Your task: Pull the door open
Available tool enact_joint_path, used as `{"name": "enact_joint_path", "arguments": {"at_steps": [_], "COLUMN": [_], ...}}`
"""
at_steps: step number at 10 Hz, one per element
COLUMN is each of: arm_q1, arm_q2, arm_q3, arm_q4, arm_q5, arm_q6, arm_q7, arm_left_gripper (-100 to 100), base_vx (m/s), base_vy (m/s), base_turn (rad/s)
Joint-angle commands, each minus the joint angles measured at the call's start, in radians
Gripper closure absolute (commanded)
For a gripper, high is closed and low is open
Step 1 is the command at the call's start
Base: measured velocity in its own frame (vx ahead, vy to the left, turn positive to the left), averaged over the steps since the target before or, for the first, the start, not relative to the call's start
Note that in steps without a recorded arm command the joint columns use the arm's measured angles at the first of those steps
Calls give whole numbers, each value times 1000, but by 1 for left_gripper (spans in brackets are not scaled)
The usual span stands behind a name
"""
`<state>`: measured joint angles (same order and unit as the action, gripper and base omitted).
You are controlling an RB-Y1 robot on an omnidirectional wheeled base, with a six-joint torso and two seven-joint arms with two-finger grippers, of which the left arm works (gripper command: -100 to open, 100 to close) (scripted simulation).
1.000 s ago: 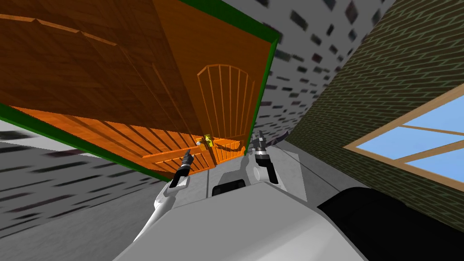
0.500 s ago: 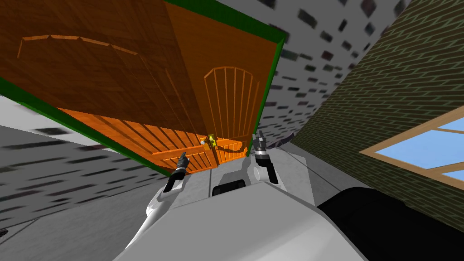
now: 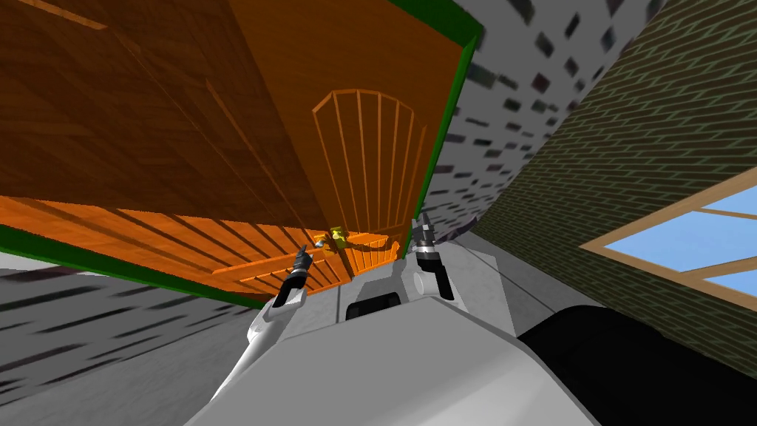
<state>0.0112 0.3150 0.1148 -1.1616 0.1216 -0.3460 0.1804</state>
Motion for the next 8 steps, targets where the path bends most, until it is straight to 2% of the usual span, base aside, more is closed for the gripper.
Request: {"name": "enact_joint_path", "arguments": {"at_steps": [1,2,3,8], "arm_q1": [-15,-17,-17,-17], "arm_q2": [-15,-7,-7,-7], "arm_q3": [-14,-10,-10,-10], "arm_q4": [-16,9,9,9], "arm_q5": [-4,-2,-2,-2], "arm_q6": [3,-8,-8,-8], "arm_q7": [-3,0,0,0], "arm_left_gripper": [-100,-100,100,100], "base_vx": [201,79,-4,-17], "base_vy": [-125,-63,10,9], "base_turn": [-169,-25,27,-7]}}
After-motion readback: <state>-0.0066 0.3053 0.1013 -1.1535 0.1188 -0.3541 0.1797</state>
